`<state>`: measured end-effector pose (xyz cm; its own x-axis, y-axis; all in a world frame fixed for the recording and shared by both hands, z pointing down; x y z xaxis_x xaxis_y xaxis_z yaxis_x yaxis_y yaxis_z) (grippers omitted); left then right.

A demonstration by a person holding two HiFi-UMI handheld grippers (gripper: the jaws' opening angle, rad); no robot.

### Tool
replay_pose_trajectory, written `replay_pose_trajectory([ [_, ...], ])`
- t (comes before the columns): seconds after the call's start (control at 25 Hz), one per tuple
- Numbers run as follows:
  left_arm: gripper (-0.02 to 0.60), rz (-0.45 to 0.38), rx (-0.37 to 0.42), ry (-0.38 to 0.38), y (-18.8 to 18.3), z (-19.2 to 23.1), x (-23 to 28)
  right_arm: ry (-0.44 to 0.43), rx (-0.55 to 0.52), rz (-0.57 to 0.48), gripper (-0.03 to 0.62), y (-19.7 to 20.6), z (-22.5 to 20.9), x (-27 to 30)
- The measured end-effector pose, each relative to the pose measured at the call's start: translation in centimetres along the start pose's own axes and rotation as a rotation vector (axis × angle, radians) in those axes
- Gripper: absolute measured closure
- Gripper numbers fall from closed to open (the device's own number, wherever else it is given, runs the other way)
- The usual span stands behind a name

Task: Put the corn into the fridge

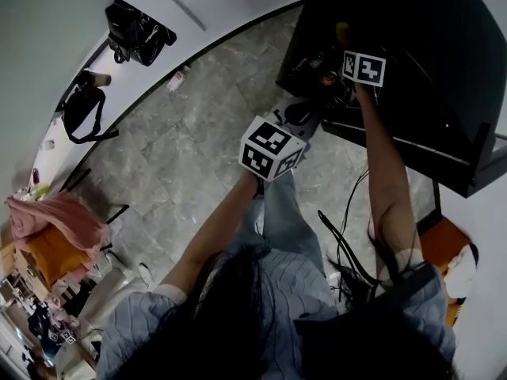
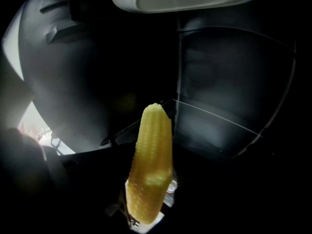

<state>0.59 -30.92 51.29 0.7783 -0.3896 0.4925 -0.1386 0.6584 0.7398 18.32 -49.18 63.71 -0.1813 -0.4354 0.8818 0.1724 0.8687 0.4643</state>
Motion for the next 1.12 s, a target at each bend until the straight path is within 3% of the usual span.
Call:
replay_pose_trajectory([
  [0.28,0.574,0.002,-0.017,-0.016,0.6,0.3,-0.6,0.002,0.046,-0.016,0.358,-0.3,-0.1,0.2],
  [0.56,0.574,0.013,-0.031,-0.025,1.2,0.3,-0.4,0.023,-0.046,-0.031,0.358,-0.7,-0.1,0.4],
  [0.92,0.574,0.018,-0.058,-0.034,1.8,0.6,-0.3,-0.091,-0.049,-0.054,0.333,-0.4,0.1,0.4],
  [1.12,0.574,0.027,-0.056,-0.035,2.1,0.5,-0.4,-0.07,-0.091,-0.033,0.324,0.3,0.4,0.1],
])
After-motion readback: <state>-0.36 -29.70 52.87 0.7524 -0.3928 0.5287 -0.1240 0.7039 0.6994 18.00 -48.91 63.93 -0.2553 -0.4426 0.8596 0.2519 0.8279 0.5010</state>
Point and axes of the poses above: the fingertips, and each gripper's own axes: x forward along the fingers, z to its left, y out of its underside, the point moved 8 cm from there along -x, backward along the fingers, and after that the axes turned 13 degrees about z, right-handed, at the moved point
